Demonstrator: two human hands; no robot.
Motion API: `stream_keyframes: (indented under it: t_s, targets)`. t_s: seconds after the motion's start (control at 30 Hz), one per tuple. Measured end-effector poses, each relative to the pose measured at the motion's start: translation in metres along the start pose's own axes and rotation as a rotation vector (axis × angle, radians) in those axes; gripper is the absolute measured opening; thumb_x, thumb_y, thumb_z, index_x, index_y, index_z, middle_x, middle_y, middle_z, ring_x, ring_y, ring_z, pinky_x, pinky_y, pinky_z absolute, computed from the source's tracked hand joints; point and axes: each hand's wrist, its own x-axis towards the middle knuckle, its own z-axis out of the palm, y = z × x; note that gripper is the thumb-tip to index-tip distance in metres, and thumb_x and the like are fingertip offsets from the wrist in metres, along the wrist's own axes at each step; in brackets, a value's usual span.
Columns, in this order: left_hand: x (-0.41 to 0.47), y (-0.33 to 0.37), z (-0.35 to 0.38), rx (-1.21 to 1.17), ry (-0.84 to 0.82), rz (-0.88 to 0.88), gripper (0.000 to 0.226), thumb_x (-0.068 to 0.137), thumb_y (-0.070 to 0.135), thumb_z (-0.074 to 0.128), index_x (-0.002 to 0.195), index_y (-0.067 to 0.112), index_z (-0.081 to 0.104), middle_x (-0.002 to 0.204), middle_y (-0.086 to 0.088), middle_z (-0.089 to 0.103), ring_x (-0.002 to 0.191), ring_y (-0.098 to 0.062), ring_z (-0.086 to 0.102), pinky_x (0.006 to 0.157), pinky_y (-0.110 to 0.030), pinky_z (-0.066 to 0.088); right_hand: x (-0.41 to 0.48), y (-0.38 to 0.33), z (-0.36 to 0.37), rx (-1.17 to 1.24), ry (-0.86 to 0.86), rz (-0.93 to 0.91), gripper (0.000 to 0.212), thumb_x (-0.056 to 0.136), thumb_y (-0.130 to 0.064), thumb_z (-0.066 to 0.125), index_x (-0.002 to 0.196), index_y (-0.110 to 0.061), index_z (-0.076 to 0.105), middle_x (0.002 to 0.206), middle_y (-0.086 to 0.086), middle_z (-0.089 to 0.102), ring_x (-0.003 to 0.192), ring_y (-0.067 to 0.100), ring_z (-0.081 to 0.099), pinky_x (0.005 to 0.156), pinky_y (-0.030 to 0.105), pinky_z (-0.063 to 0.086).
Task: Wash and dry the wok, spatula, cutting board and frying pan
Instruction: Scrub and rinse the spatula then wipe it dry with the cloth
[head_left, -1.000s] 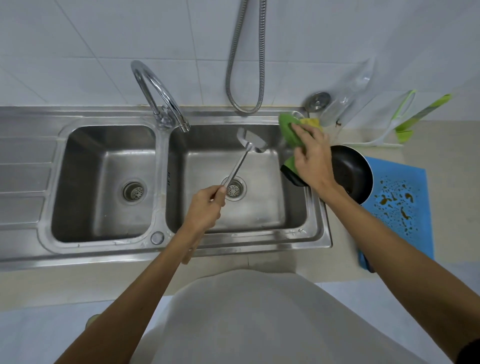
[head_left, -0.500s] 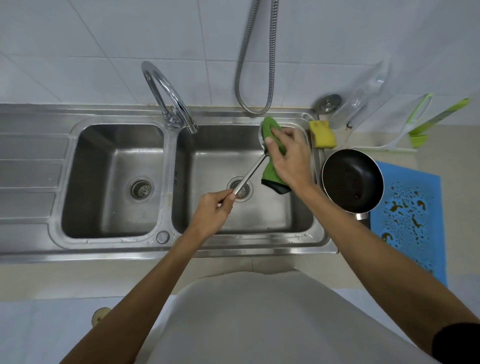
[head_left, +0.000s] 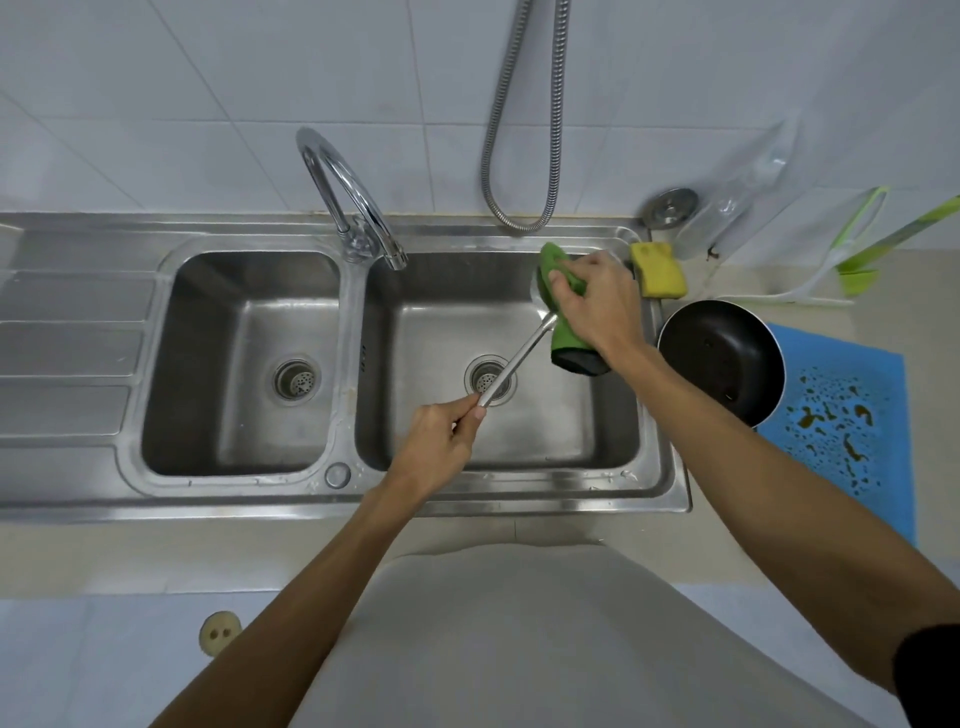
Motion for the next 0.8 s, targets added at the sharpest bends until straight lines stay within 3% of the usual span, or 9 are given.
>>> stream_keyframes:
  t_s: [0.07,0.17,0.27,0.33,0.43,0.57,0.7,0.8]
  targets:
    - [-0.002,0.001,0.002,0.000,0.010,0.000,0.029,0.105,0.022,0.050,0.117,0.004,0.070,0.062,-0.001,0.047,0.056,-0.018,0.042,0.054,-0.033,0.039,0.002,-0.002,-0.001,0.014,0.020,0.014,0.036,0.096,-0.036,0.059,0.122,-0.014,0.072,0.104,0.006,0.064,0.091,0.022,0.061,0.081,0.037,0.051]
    - [0.004,0.001,-0.005,-0.023,0.019,0.009,0.025,0.104,0.020,0.050,0.093,0.007,0.068,0.061,-0.005,0.046,0.056,-0.020,0.040,0.052,-0.036,0.037,-0.030,-0.019,0.008,-0.006,0.028,-0.270,0.033,0.095,-0.034,0.061,0.118,-0.014,0.074,0.105,0.005,0.062,0.082,0.017,0.059,0.066,0.025,0.048]
    - [0.005,0.002,-0.008,-0.004,0.008,0.027,0.029,0.104,0.018,0.050,0.076,0.015,0.058,0.059,-0.003,0.045,0.054,-0.016,0.038,0.053,-0.031,0.034,-0.056,-0.020,0.018,-0.097,-0.038,-0.504,0.032,0.095,-0.034,0.062,0.116,-0.013,0.074,0.106,0.007,0.062,0.082,0.022,0.058,0.054,0.028,0.051]
    - [0.001,-0.001,-0.008,0.008,-0.002,0.031,0.032,0.104,0.021,0.049,0.074,0.013,0.058,0.058,0.000,0.044,0.053,-0.013,0.038,0.052,-0.031,0.034,-0.047,-0.013,0.015,-0.141,0.021,-0.485,0.031,0.096,-0.032,0.063,0.117,-0.012,0.073,0.106,0.009,0.063,0.081,0.024,0.058,0.050,0.034,0.054]
    - [0.002,-0.002,-0.002,-0.036,0.004,-0.028,0.033,0.104,0.024,0.049,0.091,-0.001,0.067,0.061,0.000,0.049,0.051,-0.011,0.040,0.052,-0.031,0.038,-0.052,-0.016,0.018,-0.092,0.131,-0.312,0.030,0.097,-0.030,0.061,0.118,-0.012,0.072,0.106,0.009,0.062,0.084,0.023,0.057,0.053,0.036,0.054]
    - [0.000,0.001,-0.003,-0.031,0.013,-0.019,0.035,0.105,0.023,0.049,0.093,-0.004,0.067,0.061,-0.001,0.052,0.050,-0.008,0.042,0.053,-0.030,0.040,-0.082,-0.024,0.029,-0.079,-0.065,-0.569,0.032,0.099,-0.033,0.058,0.122,-0.014,0.070,0.111,0.008,0.062,0.087,0.022,0.055,0.054,0.034,0.054]
    - [-0.001,0.002,-0.005,0.028,0.003,0.015,0.032,0.104,0.019,0.051,0.077,0.003,0.061,0.058,-0.006,0.051,0.053,-0.015,0.043,0.053,-0.036,0.038,-0.074,-0.033,0.022,-0.036,0.089,-0.286,0.028,0.096,-0.032,0.062,0.115,-0.014,0.073,0.110,0.006,0.061,0.090,0.021,0.056,0.057,0.031,0.055]
    - [0.002,0.002,-0.006,0.075,0.088,0.046,0.028,0.099,0.008,0.054,0.072,0.007,0.062,0.055,-0.006,0.055,0.050,-0.012,0.045,0.053,-0.037,0.041,-0.106,-0.051,0.036,-0.037,-0.048,-0.487,0.031,0.099,-0.036,0.055,0.119,-0.018,0.070,0.113,0.003,0.059,0.090,0.020,0.054,0.055,0.029,0.050]
